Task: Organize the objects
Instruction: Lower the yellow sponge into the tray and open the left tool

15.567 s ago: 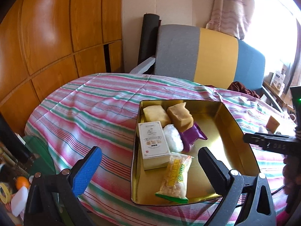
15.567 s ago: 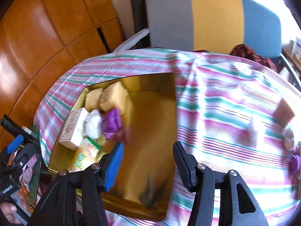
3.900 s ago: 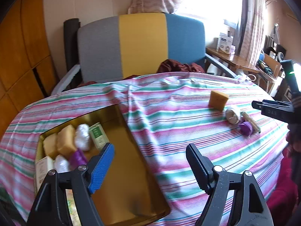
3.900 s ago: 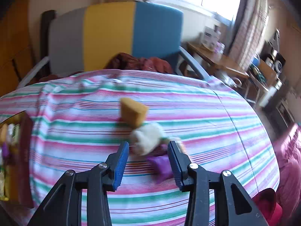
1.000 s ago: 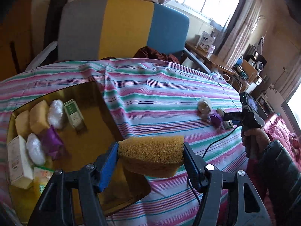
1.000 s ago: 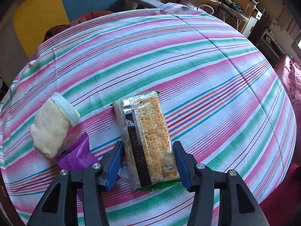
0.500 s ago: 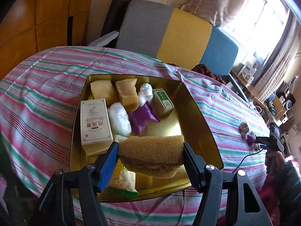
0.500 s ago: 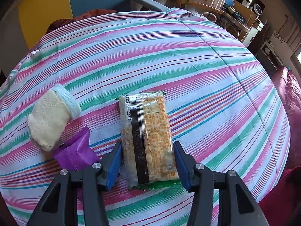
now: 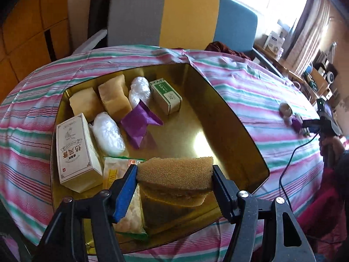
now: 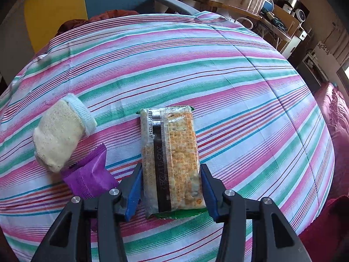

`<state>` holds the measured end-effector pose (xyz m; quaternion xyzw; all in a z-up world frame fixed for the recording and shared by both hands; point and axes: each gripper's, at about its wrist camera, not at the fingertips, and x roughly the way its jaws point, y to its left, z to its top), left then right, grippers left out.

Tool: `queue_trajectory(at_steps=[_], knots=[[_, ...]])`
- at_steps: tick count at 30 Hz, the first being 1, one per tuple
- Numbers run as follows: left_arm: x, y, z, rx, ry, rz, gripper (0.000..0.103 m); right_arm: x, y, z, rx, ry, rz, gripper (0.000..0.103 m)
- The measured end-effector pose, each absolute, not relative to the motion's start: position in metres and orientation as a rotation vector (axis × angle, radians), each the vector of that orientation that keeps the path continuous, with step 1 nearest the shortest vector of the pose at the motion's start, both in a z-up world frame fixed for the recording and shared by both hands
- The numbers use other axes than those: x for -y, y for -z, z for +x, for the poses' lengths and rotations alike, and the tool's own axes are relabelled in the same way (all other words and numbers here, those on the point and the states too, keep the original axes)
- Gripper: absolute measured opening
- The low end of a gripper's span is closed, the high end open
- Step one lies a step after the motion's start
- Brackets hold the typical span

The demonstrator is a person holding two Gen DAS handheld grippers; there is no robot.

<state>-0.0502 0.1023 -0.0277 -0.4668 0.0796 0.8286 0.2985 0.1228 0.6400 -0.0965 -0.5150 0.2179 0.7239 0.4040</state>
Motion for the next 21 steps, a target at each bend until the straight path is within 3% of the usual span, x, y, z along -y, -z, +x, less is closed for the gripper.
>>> queue_trajectory(at_steps=[10,21], knots=[[-0.094,0.040,-0.041,-0.225,-2.212,-1.235,0.083,-0.637,0.097,0.109,-0.536,-1.827,-1.305,0.050],[-0.069,-0.002,-0.033,-0.115,-2.421,-1.092,0.083,-0.632,0.097,0.106,-0.482,-1.825,-1.316,0.049]])
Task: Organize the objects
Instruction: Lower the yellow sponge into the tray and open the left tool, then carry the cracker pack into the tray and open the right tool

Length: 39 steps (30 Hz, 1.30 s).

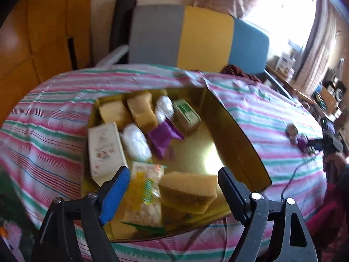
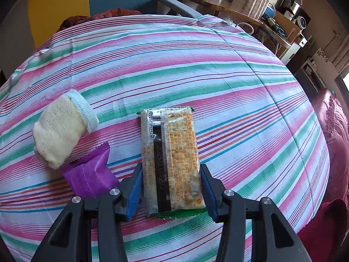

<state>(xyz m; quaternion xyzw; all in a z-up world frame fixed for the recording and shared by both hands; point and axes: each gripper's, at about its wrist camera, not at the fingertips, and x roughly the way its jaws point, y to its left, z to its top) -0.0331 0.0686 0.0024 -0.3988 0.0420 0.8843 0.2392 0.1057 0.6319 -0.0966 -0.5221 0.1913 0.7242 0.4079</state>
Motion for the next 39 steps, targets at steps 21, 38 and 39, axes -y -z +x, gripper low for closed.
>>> queue_trajectory(at_steps=[21,38,39], knots=[[-0.057,-0.025,-0.029,-0.162,-2.624,-0.984,0.087,-0.617,0.058,0.116,-0.556,-1.921,-1.155,0.049],[-0.029,-0.019,-0.034,-0.067,-2.666,-0.997,0.088,-0.397,-0.049,0.015,-0.323,-2.515,-1.232,0.049],[-0.027,-0.019,-0.034,-0.060,-2.672,-0.997,0.088,-0.377,-0.049,0.006,-0.308,-2.556,-1.261,0.049]])
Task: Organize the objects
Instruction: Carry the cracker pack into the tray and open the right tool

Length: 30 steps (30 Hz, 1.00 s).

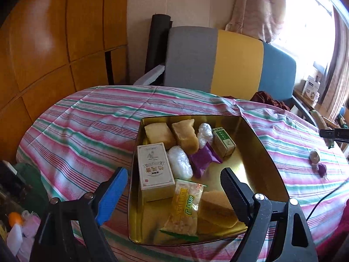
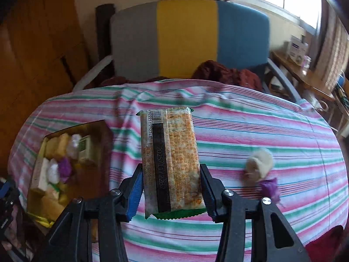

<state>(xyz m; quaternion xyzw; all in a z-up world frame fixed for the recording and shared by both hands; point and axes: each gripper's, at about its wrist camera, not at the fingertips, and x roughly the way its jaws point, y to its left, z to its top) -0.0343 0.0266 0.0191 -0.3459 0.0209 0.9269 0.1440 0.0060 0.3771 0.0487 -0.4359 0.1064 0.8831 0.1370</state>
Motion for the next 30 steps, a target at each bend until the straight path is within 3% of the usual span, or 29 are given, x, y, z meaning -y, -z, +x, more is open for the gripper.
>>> queue_trajectory(at_steps=[11,30], knots=[[0.004,-0.013,-0.037,0.011,-2.720,-1.033,0.088,-0.231,-0.002,-0.055,-0.102,-2.694,-1.584,0.049],[0.016,-0.002,-0.040,0.058,-2.710,-1.075,0.088,-0.206,0.068,-0.097,0.002,-2.475,-1.838,0.049]])
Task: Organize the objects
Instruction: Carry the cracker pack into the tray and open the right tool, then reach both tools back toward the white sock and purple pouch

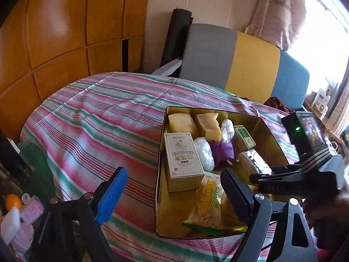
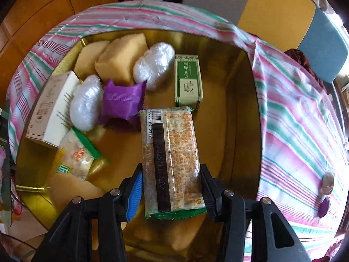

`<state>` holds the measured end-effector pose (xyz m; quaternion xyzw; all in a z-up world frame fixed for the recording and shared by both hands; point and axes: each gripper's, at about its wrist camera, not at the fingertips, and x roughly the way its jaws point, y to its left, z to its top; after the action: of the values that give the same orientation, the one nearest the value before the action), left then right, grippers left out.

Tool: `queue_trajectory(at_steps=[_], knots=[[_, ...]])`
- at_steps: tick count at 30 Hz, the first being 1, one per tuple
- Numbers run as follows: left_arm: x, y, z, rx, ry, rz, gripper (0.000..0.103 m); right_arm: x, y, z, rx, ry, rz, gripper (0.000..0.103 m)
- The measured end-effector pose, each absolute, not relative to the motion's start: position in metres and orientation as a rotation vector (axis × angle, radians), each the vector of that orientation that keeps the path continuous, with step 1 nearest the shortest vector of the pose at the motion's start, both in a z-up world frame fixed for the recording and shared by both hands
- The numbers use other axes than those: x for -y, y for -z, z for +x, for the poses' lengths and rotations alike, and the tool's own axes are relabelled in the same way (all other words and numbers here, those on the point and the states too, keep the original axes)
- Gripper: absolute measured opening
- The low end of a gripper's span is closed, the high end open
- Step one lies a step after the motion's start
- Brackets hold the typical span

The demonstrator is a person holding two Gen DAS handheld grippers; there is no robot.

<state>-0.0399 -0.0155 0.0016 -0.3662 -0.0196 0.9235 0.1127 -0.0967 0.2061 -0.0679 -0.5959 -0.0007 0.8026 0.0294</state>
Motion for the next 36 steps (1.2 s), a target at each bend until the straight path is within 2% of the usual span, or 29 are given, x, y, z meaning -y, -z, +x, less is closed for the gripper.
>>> queue_trajectory(at_steps=[11,36], knots=[[0.015,-0.001,-0.038,0.052,-2.718,-1.071,0.089,-0.213,0.067,-0.085,-0.103,-2.495,-1.870,0.049],[0.010,0.005,-0.036,0.017,-2.701,-1.099,0.090,-0.243,0.068,-0.067,-0.211,-2.517,-1.834,0.051]])
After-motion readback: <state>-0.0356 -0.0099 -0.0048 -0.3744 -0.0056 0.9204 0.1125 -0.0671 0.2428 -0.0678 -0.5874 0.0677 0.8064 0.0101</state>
